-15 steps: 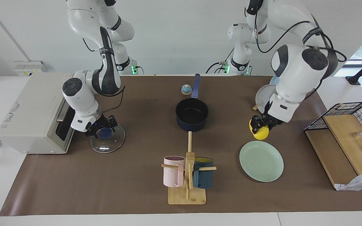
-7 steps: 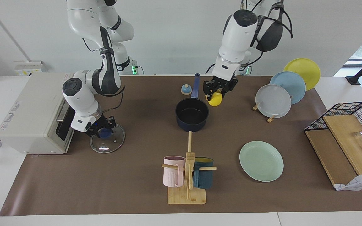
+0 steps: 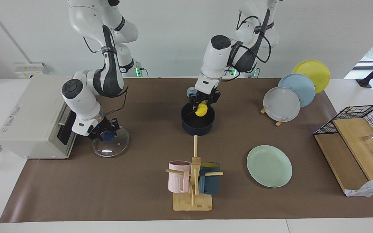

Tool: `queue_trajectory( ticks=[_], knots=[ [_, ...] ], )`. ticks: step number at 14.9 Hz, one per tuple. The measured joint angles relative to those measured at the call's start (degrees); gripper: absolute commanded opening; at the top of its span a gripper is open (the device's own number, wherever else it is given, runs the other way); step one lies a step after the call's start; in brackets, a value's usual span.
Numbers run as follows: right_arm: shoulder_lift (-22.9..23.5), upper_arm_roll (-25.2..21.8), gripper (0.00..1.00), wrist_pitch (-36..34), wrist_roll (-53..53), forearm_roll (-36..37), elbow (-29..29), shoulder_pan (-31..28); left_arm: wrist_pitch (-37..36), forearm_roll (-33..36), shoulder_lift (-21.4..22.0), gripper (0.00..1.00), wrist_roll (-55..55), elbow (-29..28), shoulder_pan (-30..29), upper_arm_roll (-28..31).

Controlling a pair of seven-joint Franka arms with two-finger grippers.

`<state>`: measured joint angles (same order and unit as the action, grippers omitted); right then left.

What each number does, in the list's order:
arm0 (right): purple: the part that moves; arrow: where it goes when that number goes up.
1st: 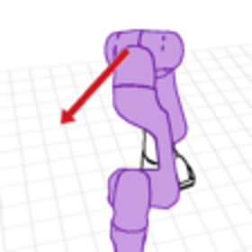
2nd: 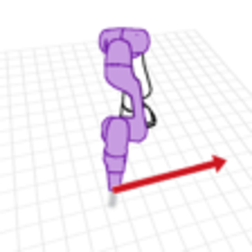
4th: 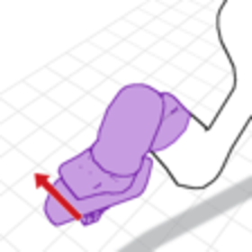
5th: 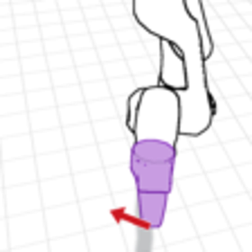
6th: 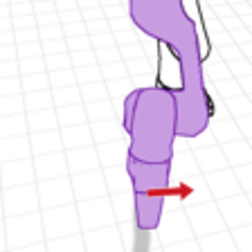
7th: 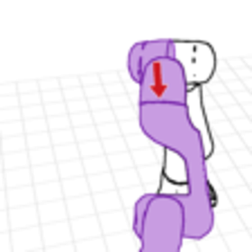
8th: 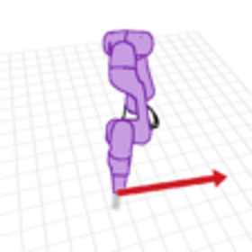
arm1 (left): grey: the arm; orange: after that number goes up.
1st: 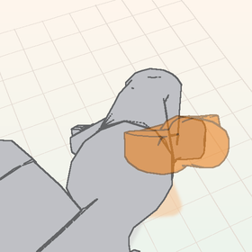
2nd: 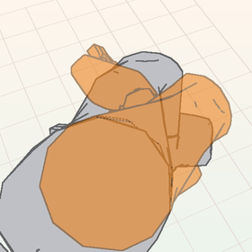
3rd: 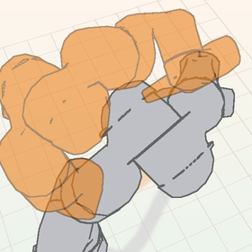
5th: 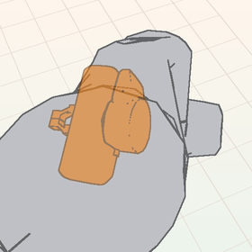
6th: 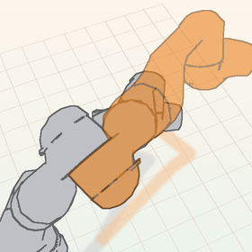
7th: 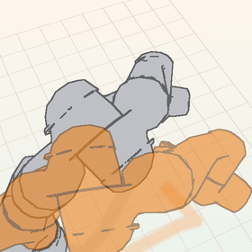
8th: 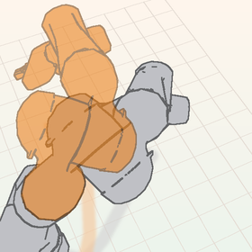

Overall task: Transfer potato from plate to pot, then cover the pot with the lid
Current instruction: 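Carry the potato with the left gripper over the black saucepan, then release the potato into the pan while the right gripper lifts the lid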

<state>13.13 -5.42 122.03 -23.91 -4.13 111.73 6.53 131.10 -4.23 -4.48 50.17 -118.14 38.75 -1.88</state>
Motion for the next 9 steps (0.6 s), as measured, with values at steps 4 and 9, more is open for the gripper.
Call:
queue_trajectory(
  ticks=[4,9],
  knots=[
    [0.0,0.5,0.59,-5.9,2.0,0.0,-4.5,0.3,3.9,0.0,-0.8,0.00,0.0,-2.6,0.4,0.0],
    [-0.1,1.4,0.58,-12.1,9.6,0.0,-9.3,3.7,9.4,0.1,-3.2,0.00,0.0,-5.6,1.3,0.1]
  ],
)
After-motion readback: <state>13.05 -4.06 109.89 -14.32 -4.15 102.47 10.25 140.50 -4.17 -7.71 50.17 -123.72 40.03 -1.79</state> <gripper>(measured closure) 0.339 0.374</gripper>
